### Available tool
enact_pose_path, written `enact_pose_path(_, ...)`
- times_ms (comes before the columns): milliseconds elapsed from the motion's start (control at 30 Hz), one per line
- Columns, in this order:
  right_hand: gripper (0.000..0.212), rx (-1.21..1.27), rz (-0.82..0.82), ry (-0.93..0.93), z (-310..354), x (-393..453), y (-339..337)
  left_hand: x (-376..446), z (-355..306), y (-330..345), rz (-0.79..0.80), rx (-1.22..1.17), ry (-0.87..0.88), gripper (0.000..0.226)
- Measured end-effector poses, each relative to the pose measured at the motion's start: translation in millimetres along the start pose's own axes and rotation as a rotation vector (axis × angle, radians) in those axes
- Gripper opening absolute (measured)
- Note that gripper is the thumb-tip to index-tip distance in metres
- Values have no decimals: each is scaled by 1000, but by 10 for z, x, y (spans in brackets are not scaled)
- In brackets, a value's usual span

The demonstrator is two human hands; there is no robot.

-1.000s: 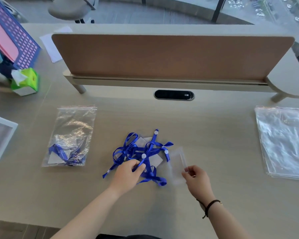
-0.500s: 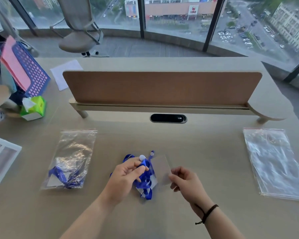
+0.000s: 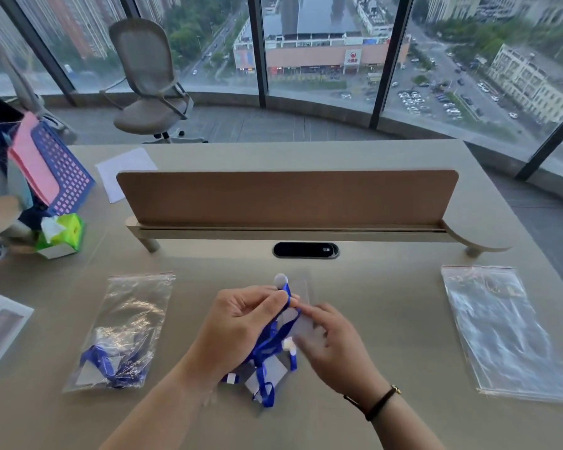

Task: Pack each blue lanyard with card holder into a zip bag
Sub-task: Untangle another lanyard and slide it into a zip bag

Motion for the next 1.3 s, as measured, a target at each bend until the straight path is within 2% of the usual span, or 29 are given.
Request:
enact_pose_path(133,61,38,171,-87,184,7,104,53,-298,93,67,111,167,13)
enact_pose_path(233,41,-22,82,-111,239,44,179,80,-425,122,67,121,248,14)
enact_pose_path(333,22,-57,-50,-51,162,83,184,110,-540,89,16,153,353,18)
enact_pose_path(433,17,-66,-31,78,-14,89,157,172,-569,-28,-73,163,406,14)
enact_pose_path(533,19,-44,-22,181,-202,81,74,218,-461,-246,-267,84,335,12)
enact_pose_path(667,17,169,-16,298,-340,54,-63,270,-173,-585,-531,5,177,11)
enact_pose_path(800,6,413,-3,371,-403,55,-174,348,280,-816,-635,-90,12,10)
enact_pose_path(867,13,533,35,383,-409,54,-210,374,467,-855,-654,-161,-47,13)
enact_pose_path(967,44,594,170,412,-392,33,-233,399,617,-840,-656,-209,-90,23)
enact_pose_path(1033,51,603,237,423,-374,23,-246,418,718,-819,-639,-191,-130,31)
enact_pose_path(1167,30,720,218,395,-312,37,-270,413,1049,-757,-510,-24,-242,41)
enact_pose_path(1233,23,734,129,406,-317,59,-291,347,1241,-627,-362,56,-316,29)
enact_pose_path(1300,27,728,40,419,-333,91,-308,237,1399,-413,-220,39,-382,23)
Point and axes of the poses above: each hand's wrist, its own x-axis towards the middle knuckle, its own y-axis out of the palm, z = x × y, the point moved 6 cm from there along x, towards the middle knuckle, and after that the axes turned 2 degrees about -z, right-handed, at the moved point
